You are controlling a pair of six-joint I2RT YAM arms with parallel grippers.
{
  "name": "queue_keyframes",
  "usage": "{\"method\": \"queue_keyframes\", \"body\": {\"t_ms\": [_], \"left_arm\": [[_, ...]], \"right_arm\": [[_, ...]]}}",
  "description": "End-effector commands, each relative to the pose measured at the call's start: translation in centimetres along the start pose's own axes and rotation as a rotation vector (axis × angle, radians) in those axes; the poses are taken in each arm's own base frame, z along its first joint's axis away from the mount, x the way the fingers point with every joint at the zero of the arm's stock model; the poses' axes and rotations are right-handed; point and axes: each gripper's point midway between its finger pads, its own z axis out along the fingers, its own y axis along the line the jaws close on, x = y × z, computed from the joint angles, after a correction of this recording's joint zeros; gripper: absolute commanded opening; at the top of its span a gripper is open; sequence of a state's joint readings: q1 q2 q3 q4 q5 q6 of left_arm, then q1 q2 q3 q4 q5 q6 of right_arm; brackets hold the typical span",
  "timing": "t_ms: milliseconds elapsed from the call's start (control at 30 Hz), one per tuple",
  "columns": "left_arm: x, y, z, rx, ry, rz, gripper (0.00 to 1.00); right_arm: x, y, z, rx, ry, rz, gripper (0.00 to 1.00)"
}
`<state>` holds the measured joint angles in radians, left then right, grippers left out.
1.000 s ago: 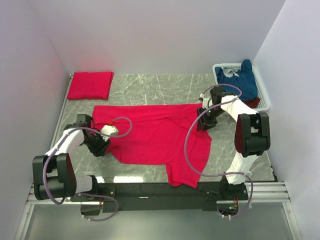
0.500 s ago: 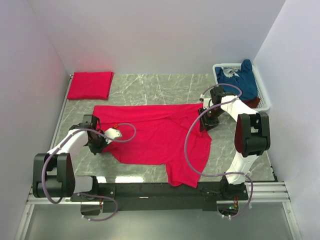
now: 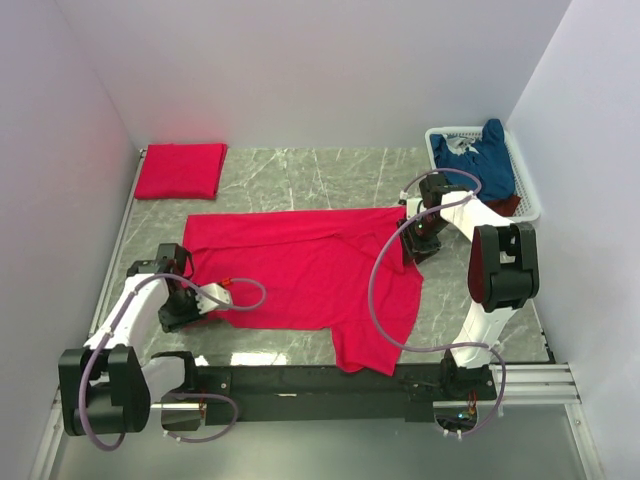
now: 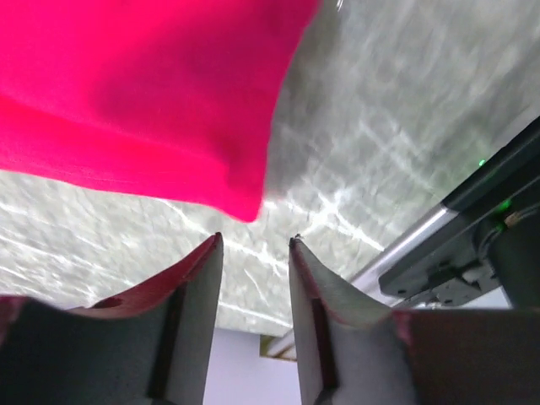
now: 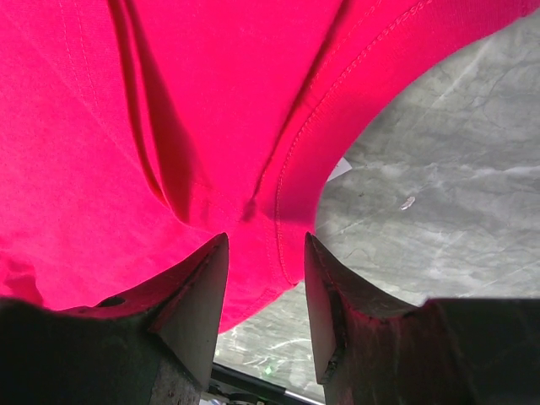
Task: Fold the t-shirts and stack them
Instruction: Fold the tshirt
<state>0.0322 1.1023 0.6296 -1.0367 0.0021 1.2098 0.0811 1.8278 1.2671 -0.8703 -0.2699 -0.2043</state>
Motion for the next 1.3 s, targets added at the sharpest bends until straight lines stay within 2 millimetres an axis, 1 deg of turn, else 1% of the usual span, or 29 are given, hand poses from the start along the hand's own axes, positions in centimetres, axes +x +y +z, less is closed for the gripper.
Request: {"method": "queue_keyframes", "body": {"t_ms": [0,33,100,133,167,200,267,300,433,500,533,600,633,700,733,767,800,833,867,900,933,967,1067,1100,1133,1167,1200,1233,1267], "left_arm": [[1.9,1.3,-0.9,-0.033,0.07,0.029,0.44],[1.7,2.5,-1.6,-0.049,0.055,0.018,0.43],[1.5,3.7,-2.5,-0.041,0.011,-0.031,0.44],[0.7,5.5,-3.6,-0.055,-0.029,-0.059,0.44],[-0.1,6.3,-4.0,-0.051,-0.096,-0.096,0.44],[-0.9,8.4,-5.0,-0.073,-0.146,-0.145,0.44],[-1.9,10.3,-5.6,-0.094,-0.218,-0.211,0.45],[-3.1,12.2,-5.9,-0.128,-0.282,-0.27,0.45],[-5.3,15.4,-5.8,-0.162,-0.4,-0.413,0.46],[-5.7,15.7,-5.2,-0.132,-0.414,-0.479,0.45],[-5.9,15.7,-4.2,-0.095,-0.415,-0.501,0.45],[-5.9,15.1,-3.0,-0.052,-0.401,-0.526,0.44],[-5.6,14.2,-1.8,-0.014,-0.377,-0.539,0.44],[-5.1,13.5,-0.6,0.001,-0.344,-0.539,0.42],[-4.6,12.4,0.7,0.025,-0.315,-0.544,0.42],[-4.0,12.6,1.4,-0.001,-0.284,-0.544,0.41],[-3.5,11.7,2.4,0.011,-0.256,-0.548,0.41],[-3.0,11.6,3.0,0.004,-0.234,-0.553,0.41],[-2.4,12.4,3.4,-0.039,-0.211,-0.558,0.4],[-1.9,12.0,4.3,-0.037,-0.181,-0.577,0.39],[-1.5,12.4,4.6,-0.06,-0.165,-0.59,0.38],[-1.2,12.8,4.8,-0.08,-0.151,-0.598,0.37],[-0.1,13.8,4.7,-0.119,-0.128,-0.631,0.38],[-0.5,14.2,4.1,-0.126,-0.158,-0.623,0.39],[-0.6,13.7,3.7,-0.093,-0.175,-0.623,0.4],[-1.0,13.5,3.3,-0.079,-0.198,-0.615,0.41],[-1.9,13.6,2.3,-0.076,-0.251,-0.593,0.41],[-2.2,13.2,1.9,-0.059,-0.265,-0.583,0.42],[-2.5,13.4,1.5,-0.068,-0.287,-0.579,0.43]], "right_arm": [[-0.3,0.1,-1.5,0.017,-0.03,-0.043,0.49],[-0.3,0.3,-1.6,0.013,-0.032,-0.047,0.49],[-0.3,0.8,-1.7,-0.011,-0.032,-0.044,0.48],[-0.3,1.0,-1.6,-0.019,-0.031,-0.046,0.48],[-0.4,1.1,-1.5,-0.024,-0.03,-0.047,0.48],[-0.4,1.4,-1.2,-0.031,-0.024,-0.05,0.48],[-0.6,1.7,-0.7,-0.033,-0.023,-0.053,0.48],[-0.7,2.1,-0.4,-0.046,-0.016,-0.051,0.48],[-1.8,3.1,-0.2,-0.068,-0.037,-0.057,0.47],[-2.2,3.5,-0.2,-0.078,-0.039,-0.06,0.47],[-2.2,3.9,-0.1,-0.082,-0.037,-0.07,0.47],[-1.9,4.0,0.3,-0.077,-0.022,-0.079,0.46],[-1.7,4.0,0.6,-0.073,-0.015,-0.085,0.45],[-1.2,3.7,1.4,-0.052,0.006,-0.096,0.44],[-1.1,3.5,1.7,-0.045,0.011,-0.096,0.43],[-1.2,3.4,1.9,-0.035,0.008,-0.102,0.42],[-1.1,2.8,2.3,-0.013,0.02,-0.098,0.42],[-1.3,2.6,2.5,-0.004,0.02,-0.102,0.41],[-1.8,2.4,2.6,0.003,0.01,-0.106,0.41],[-2.0,2.1,3.0,0.016,0.018,-0.104,0.4],[-2.3,1.9,3.0,0.026,0.017,-0.105,0.38],[-2.8,1.8,2.8,0.028,0.009,-0.114,0.37],[-3.1,2.7,1.5,-0.01,0.006,-0.141,0.37],[-3.4,3.2,0.5,-0.031,-0.017,-0.155,0.37],[-3.1,4.3,-0.2,-0.083,-0.015,-0.164,0.39],[-3.8,5.0,-1.6,-0.102,-0.054,-0.183,0.41],[-4.1,5.6,-2.2,-0.127,-0.067,-0.188,0.44],[-4.5,6.3,-2.8,-0.153,-0.087,-0.193,0.48],[-5.6,6.7,-3.6,-0.158,-0.121,-0.184,0.5]]}}
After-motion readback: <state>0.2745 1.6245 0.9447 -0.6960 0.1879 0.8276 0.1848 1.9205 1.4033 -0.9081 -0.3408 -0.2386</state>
